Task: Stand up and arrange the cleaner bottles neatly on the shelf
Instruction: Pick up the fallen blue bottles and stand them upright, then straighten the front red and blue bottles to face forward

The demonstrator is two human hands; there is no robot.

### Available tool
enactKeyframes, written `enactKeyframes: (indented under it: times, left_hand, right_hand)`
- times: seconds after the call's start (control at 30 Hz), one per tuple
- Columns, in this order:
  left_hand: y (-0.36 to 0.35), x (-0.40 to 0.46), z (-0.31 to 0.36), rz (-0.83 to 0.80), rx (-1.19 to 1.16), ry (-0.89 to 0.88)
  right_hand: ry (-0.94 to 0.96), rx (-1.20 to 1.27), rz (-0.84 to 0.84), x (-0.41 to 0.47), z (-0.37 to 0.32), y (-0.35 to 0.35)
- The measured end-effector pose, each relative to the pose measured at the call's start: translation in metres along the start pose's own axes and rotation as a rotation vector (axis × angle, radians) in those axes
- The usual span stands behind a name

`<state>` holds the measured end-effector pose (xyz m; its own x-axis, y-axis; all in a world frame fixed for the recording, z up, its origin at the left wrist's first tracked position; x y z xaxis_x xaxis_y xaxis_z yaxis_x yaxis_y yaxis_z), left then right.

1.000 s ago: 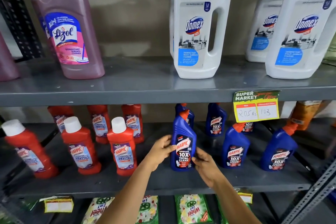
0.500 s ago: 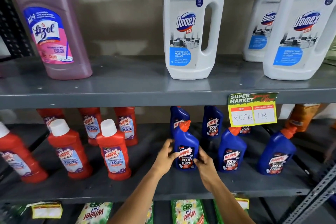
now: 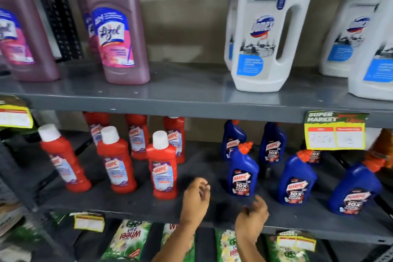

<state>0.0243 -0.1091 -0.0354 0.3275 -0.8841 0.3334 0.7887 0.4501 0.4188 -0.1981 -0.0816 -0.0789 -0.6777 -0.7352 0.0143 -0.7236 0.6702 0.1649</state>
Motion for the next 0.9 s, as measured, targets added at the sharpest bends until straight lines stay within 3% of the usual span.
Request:
enactKeyframes:
  times: [0.1,0.27,0.4,0.53,0.67,0.9]
  left_hand:
    - [0.057,-0.010,-0.023,0.120,0.055,-0.016]
    - [0.150,-0.016,-0.071,0.302,0.138,0.003]
    - [0.210,-0.004,-0.118,0.440,0.302,0.158]
    - [0.217,0.011,-0.161,0.299,0.386,0.365]
    - [0.213,0.027,-0.181,0.219,0.468,0.380]
    - [0.207,0.035,-0.188,0.330,0.509,0.416]
  right_hand:
    - [0.089,0.009,-0.003,-0.048,-0.014,-0.022]
    - [0.178,-0.085,-0.274,-0.127,-0.043,-0.112]
    - [0.167,-0.219,-0.376,-0.168,-0.051,-0.167]
    - [0.126,-0.332,-0.325,-0.177,-0.039,-0.182]
    - [0.166,-0.454,-0.247,-0.175,-0.025,-0.184]
    - [0.147,-0.597,-0.063,-0.170,-0.018,-0.193]
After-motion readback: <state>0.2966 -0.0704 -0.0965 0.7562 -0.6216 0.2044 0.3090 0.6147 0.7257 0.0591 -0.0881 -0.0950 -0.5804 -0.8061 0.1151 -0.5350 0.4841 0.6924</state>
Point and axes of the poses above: each hand's wrist, its own x-axis towards the middle knuckle, its own y-axis out of the back of the hand, z = x × y, the point moved 10 cm from there along x, towards the middle knuckle, and after that the axes turned 6 degrees about z, right-handed, at the moved point
